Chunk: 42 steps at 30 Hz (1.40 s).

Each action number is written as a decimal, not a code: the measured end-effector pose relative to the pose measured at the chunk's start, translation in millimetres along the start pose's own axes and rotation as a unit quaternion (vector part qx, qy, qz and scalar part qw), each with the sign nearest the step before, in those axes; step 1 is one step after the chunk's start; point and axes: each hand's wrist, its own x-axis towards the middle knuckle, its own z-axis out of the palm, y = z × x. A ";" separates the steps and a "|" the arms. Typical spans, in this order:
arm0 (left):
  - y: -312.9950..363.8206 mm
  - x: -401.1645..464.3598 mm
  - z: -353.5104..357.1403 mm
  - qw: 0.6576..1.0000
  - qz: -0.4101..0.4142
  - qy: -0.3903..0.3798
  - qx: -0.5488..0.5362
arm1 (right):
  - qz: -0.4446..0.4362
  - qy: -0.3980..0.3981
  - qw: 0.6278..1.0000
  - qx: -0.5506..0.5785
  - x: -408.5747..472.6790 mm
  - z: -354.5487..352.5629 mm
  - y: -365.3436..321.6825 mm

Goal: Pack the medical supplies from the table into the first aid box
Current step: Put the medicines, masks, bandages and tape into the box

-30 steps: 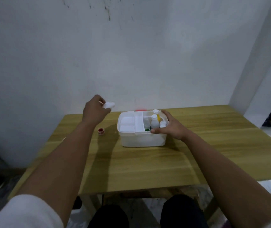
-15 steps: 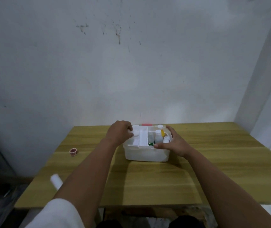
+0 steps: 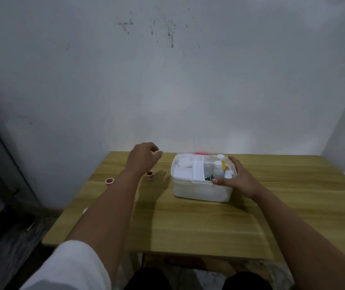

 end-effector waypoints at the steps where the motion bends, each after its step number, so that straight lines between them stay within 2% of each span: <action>1: -15.6 -1.8 -7.0 0.999 -0.032 0.004 0.018 | -0.002 -0.001 1.000 0.001 -0.2 0.5 -0.4; 6: -106.3 -29.4 -34.6 0.969 -0.199 -0.040 0.141 | 0.002 -0.001 1.000 0.002 -0.7 1.2 0.6; 11: -147.7 -51.9 -36.1 0.948 -0.245 -0.088 0.184 | 0.012 0.001 1.000 -0.002 -1.7 1.1 0.0; 27: -90.7 -36.9 6.5 0.978 -0.130 -0.131 0.098 | 0.018 -0.001 1.000 -0.009 -4.7 1.2 -1.7; 31: -73.2 -35.4 19.1 0.982 -0.128 -0.118 0.072 | 0.016 -0.005 1.000 -0.011 -5.6 1.2 -1.7; 37: -55.7 -29.0 36.5 0.983 -0.062 -0.124 0.124 | 0.021 -0.007 1.000 -0.014 -5.1 1.1 -1.4; 42: -42.8 -24.7 48.5 0.974 -0.047 -0.115 0.190 | 0.021 -0.009 1.000 -0.005 -2.9 1.2 0.8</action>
